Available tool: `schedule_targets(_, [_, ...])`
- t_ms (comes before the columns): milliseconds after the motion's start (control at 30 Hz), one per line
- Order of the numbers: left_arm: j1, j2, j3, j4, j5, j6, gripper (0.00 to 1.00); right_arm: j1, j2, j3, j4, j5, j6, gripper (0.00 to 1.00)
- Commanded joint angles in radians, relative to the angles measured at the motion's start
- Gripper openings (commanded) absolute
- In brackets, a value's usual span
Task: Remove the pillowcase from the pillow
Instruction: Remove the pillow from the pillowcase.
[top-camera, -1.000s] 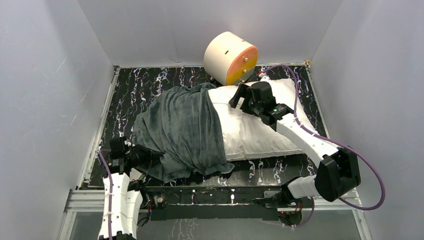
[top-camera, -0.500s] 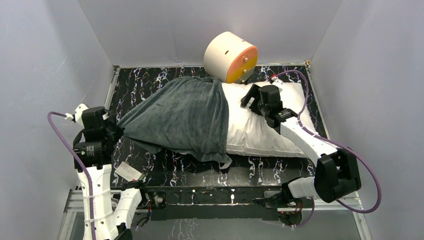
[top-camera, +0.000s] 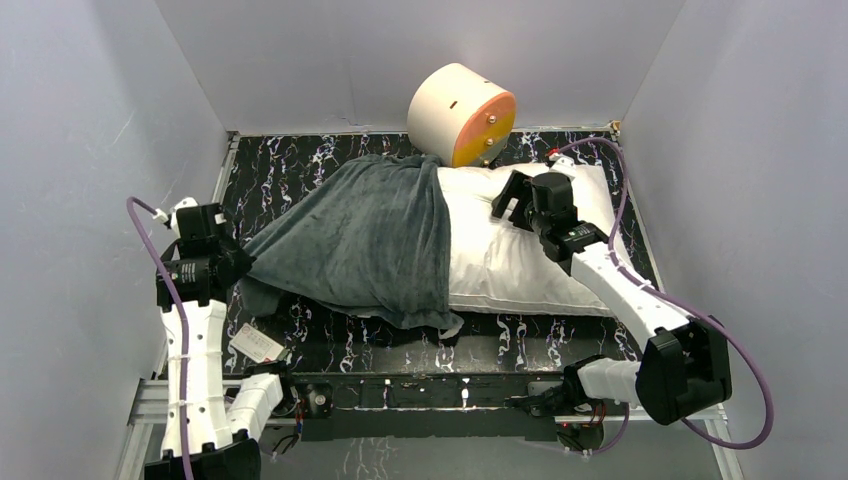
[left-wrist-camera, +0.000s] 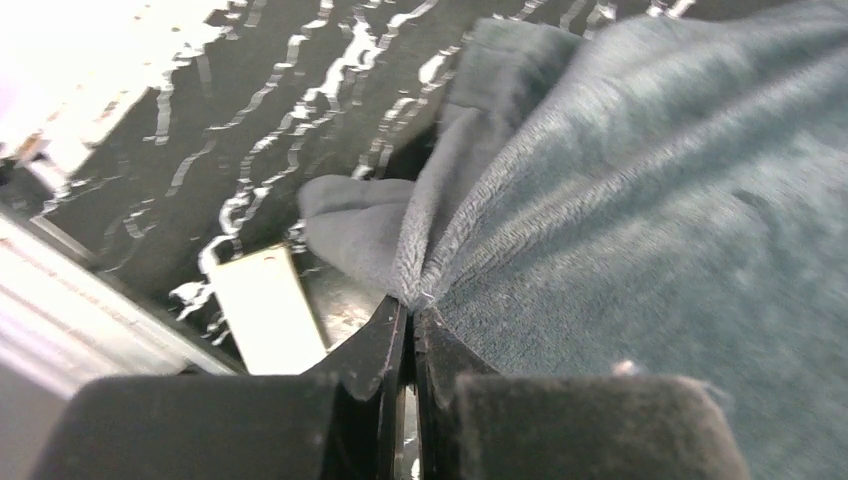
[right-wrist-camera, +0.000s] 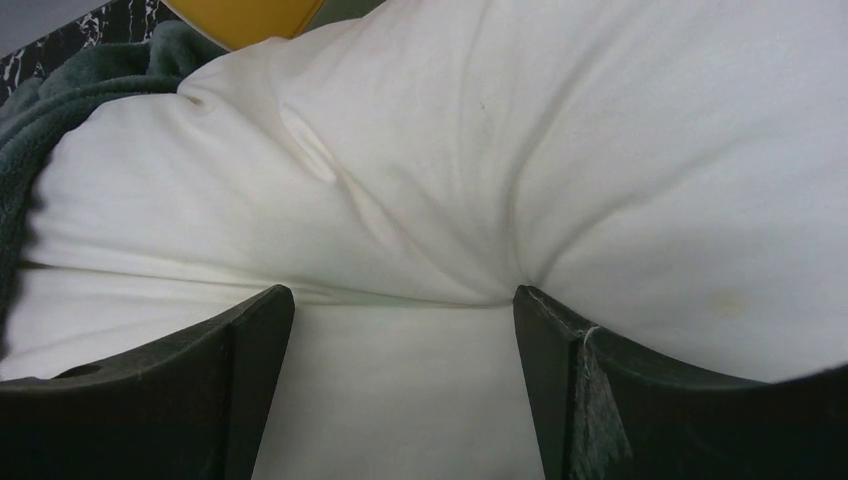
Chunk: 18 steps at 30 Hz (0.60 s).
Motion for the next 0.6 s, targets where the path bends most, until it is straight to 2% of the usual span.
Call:
schedule_targets(0, [0.023,0.009,-0.043,0.091,0.267,0.007,0.06,-0.046,0.018,-0.019,-0.293,0.048,-0.107,0.89])
schedule_targets(33, [0.023,0.010,-0.075,0.119,0.401,-0.023,0.12,-0.046,0.018,-0.006,-0.300,0.022,-0.105,0.89])
schedule_targets(100, [0.022,0.034,-0.137,0.152,0.568,-0.055,0.13,-0.046,0.016,0.009,-0.301,-0.069,-0.115,0.90])
schedule_targets(267, [0.024,0.043,-0.243,0.156,0.634,-0.067,0.17,-0.045,-0.052,0.076,-0.257,-0.514,-0.267,0.91])
schedule_targets(333, [0.023,0.035,-0.255,0.149,0.612,-0.065,0.25,-0.027,-0.118,0.073,-0.211,-0.631,-0.333,0.89])
schedule_targets(467, [0.024,0.022,-0.266,0.143,0.569,-0.058,0.42,0.091,-0.267,-0.029,-0.086,-0.598,-0.509,0.88])
schedule_targets(567, [0.023,0.012,-0.266,0.129,0.540,-0.065,0.65,0.194,-0.316,-0.100,-0.075,-0.524,-0.663,0.89])
